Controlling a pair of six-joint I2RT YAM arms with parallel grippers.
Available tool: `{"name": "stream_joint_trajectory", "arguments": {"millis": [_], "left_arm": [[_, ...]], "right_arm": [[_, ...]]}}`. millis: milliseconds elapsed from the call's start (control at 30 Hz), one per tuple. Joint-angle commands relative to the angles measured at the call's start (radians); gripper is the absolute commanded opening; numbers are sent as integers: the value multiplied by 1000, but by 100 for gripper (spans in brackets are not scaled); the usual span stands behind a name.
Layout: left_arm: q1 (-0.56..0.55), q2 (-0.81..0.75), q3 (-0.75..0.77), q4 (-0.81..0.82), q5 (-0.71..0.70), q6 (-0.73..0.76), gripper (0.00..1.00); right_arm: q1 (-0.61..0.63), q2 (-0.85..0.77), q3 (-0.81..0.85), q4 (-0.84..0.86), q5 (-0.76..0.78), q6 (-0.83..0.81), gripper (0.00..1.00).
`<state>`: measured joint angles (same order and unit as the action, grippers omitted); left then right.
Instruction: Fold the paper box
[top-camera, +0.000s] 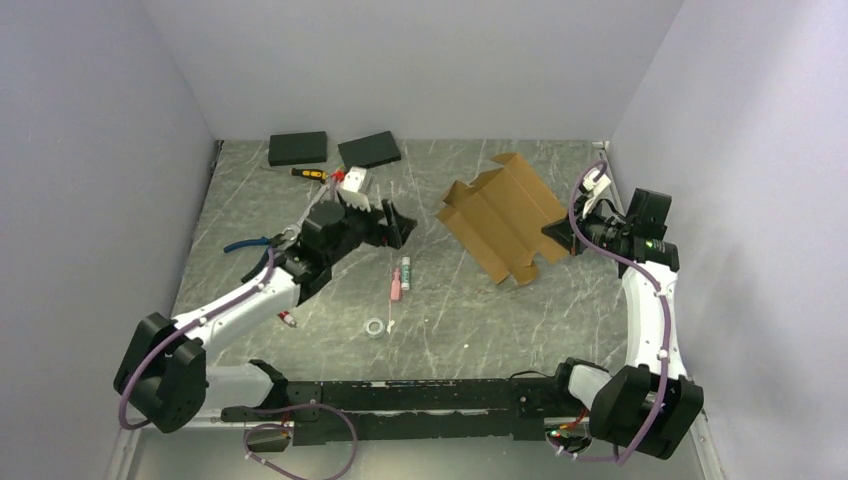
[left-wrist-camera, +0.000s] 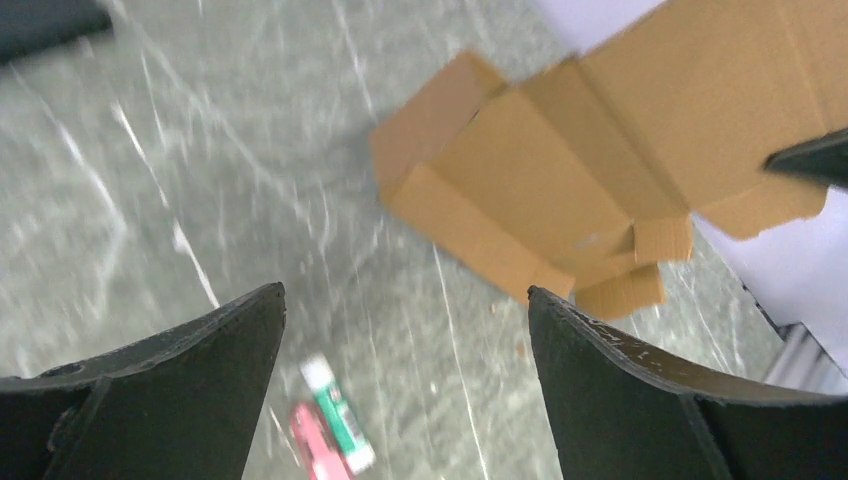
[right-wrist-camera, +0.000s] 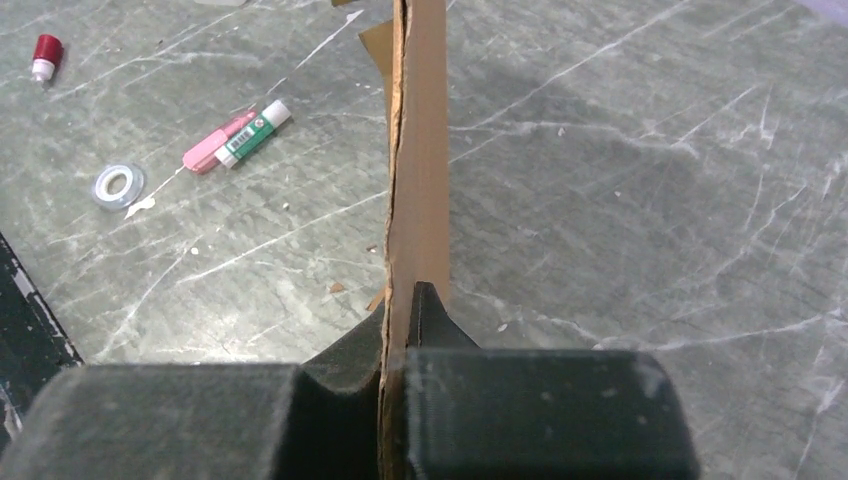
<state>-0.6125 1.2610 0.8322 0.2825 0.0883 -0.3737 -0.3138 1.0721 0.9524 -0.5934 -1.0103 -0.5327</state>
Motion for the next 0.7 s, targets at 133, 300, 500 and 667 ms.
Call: {"name": "stream_joint_trajectory", "arguments": {"millis": [133,300,500,667], "left_arm": [[3,149,-131,246,95,-340,94],[2,311,-91,375,124,-408,92],[2,502,5,497,156,-450,88],[2,600,59,506,140,-478,87]], "right_arm": [[-7,23,20,31,-33,35,0],[-24,10,20,41,-102,69,0],[-44,15,22,40,-152,93,0],[-53,27,31,27,-174,95,0]]}}
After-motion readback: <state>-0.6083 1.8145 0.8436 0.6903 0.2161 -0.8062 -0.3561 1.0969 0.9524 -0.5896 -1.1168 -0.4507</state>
